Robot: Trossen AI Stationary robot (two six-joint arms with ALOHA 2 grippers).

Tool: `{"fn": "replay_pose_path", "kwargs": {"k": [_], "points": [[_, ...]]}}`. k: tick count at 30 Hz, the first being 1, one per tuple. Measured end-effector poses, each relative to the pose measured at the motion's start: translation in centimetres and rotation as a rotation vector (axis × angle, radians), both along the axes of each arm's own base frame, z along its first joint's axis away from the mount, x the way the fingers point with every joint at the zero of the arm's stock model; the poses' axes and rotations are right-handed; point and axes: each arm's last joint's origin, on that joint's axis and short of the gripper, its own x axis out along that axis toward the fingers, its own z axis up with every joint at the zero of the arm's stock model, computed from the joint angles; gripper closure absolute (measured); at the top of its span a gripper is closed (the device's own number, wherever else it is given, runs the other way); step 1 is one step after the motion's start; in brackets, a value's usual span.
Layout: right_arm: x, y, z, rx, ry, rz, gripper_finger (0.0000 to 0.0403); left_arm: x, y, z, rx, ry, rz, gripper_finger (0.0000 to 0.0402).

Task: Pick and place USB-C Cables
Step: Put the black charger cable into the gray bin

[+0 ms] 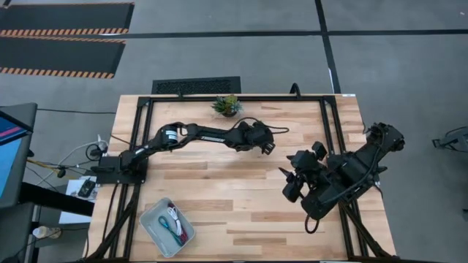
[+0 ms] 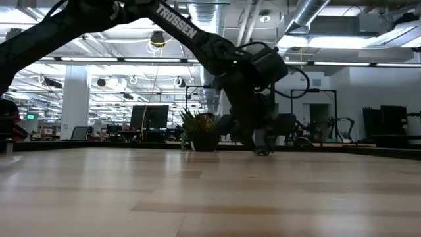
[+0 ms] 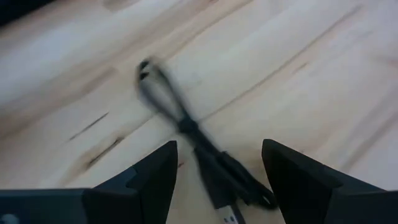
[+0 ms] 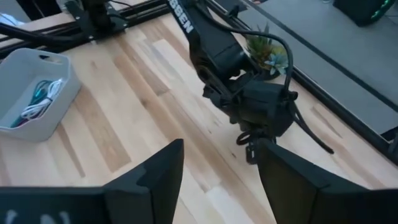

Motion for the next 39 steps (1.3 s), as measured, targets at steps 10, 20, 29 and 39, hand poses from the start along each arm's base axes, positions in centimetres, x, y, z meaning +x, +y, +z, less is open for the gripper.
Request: {"fn": "replay_pose_path", "kwargs": {"k": [10,20,29,39], "points": [[-0.3,0.9,0.1,0.012,-0.041,0.025,0.0182,-0.4,0.7,-0.6,-0.084,-0.023,0.038,0.0179],[-0.2,1.0,0.2,0.019,-0.052,0.028,0.0182,-0.4,0.7,-0.6,-0.075,0.013,-0.030,0.0299],[-0.2,1.1,0.2,0.021,-0.055,0.029,0.0182,-0.4,0.6,-0.6,-0.054,0.052,-0.097,0.0372],[-0.2,1.0,0.2,0.026,-0.062,0.020,0.0182,-0.6,-2.2,1.4,-0.013,0.123,-0.269,0.0372]]}}
